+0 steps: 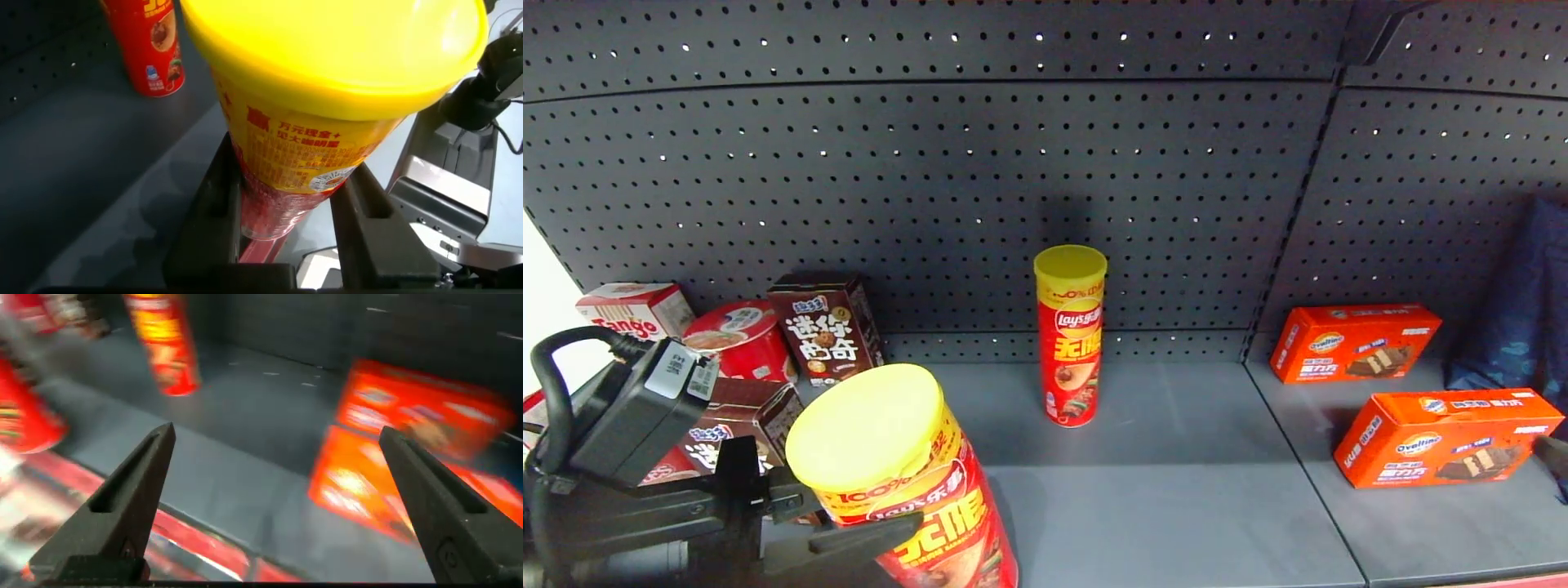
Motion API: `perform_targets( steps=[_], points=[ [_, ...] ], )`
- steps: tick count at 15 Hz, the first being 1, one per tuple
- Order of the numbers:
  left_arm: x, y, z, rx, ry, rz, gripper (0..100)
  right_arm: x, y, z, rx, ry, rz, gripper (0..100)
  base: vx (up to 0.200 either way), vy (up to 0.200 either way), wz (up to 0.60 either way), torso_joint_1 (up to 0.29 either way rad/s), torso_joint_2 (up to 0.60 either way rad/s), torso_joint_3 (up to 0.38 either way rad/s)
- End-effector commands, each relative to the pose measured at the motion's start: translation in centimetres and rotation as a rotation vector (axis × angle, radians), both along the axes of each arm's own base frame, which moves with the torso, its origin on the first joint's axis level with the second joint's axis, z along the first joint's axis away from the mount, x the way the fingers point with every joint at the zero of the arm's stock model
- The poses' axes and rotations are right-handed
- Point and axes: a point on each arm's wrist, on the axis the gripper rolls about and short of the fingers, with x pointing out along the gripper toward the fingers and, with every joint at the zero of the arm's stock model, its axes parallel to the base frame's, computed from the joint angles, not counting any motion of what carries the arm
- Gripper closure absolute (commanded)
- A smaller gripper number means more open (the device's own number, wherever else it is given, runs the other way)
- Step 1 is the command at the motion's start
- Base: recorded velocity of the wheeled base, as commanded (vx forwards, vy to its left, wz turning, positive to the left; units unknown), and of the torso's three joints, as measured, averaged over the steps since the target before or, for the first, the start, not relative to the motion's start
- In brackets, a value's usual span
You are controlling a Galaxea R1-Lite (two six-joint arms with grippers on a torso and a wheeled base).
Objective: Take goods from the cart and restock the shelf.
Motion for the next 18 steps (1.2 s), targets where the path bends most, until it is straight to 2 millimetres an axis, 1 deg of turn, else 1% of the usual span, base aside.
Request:
perform_targets(
  steps=[1, 2, 3, 4, 5, 6, 7, 8, 10, 11, 12, 13, 15, 18],
  points=[
    [0.0, 0.0, -0.1, 0.001, 0.003, 0.0, 100, 7.8, 4.7, 0.3, -0.049, 0.161, 0.163, 0, 0.0, 0.0, 0.0, 0.0, 0.0, 0.0],
    [0.1, 0.0, 0.0, 0.001, 0.002, 0.0, 100, 9.9, 5.7, 0.1, -0.061, 0.181, 0.162, 0, 0.0, 0.0, 0.0, 0.0, 0.0, 0.0],
    [0.1, 0.0, 0.0, 0.001, 0.002, 0.0, 100, 11.8, 6.7, 0.4, -0.055, 0.173, 0.169, 0, 0.0, 0.0, 0.0, 0.0, 0.0, 0.0],
    [0.1, 0.0, 0.0, 0.001, 0.002, 0.0, 100, 11.8, 6.7, 0.4, -0.055, 0.173, 0.169, 0, 0.0, 0.0, 0.0, 0.0, 0.0, 0.0],
    [-0.1, 0.0, -0.2, 0.002, 0.007, 0.001, 100, 15.7, 8.5, -0.6, -0.048, 0.161, 0.311, 0, 0.0, 0.0, 0.0, 0.0, 0.0, 0.0],
    [-0.1, 0.0, -0.3, 0.003, 0.01, 0.001, 100, 16.9, 8.9, -1.1, -0.048, 0.139, 0.356, 0, 0.0, 0.0, 0.0, 0.0, 0.0, 0.0],
    [-0.1, 0.0, -0.3, 0.004, 0.011, 0.001, 100, 19.4, 10.1, -2.6, -0.049, 0.095, 0.44, 0, 0.0, 0.0, 0.0, 0.0, 0.0, 0.0],
    [-0.1, 0.0, -0.2, 0.003, 0.01, -0.002, 100, 20.7, 10.9, -3.4, -0.039, 0.084, 0.484, 0, 0.0, 0.0, 0.0, 0.0, 0.0, 0.0],
    [-0.1, 0.0, -0.2, 0.003, 0.007, -0.006, 100, 22.5, 12.4, -4.4, -0.034, 0.081, 0.56, 0, 0.0, 0.0, 0.0, 0.0, 0.0, 0.0],
    [0.0, 0.0, -0.1, 0.001, 0.005, -0.006, 100, 23.5, 13.0, -4.7, -0.034, 0.068, 0.596, 0, 0.0, 0.0, 0.0, 0.0, 0.0, 0.0],
    [0.0, -0.1, 0.0, 0.001, 0.003, -0.006, 100, 23.9, 13.2, -4.8, -0.034, 0.061, 0.614, 0, 0.0, 0.0, 0.0, 0.0, 0.0, 0.0],
    [0.0, -0.1, 0.0, -0.001, 0.003, -0.005, 100, 24.8, 14.0, -4.9, -0.03, 0.051, 0.655, 0, 0.0, 0.0, 0.0, 0.0, 0.0, 0.0],
    [0.0, 0.0, 0.0, -0.001, 0.003, -0.004, 100, 25.9, 15.1, -5.4, -0.027, 0.048, 0.687, 0, 0.0, 0.0, 0.0, 0.0, 0.0, 0.0],
    [0.1, 0.0, 0.0, 0.0, 0.003, -0.001, 100, 26.7, 16.3, -6.0, -0.017, 0.033, 0.737, 0, 0.0, 0.0, 0.0, 0.0, 0.0, 0.0]
  ],
)
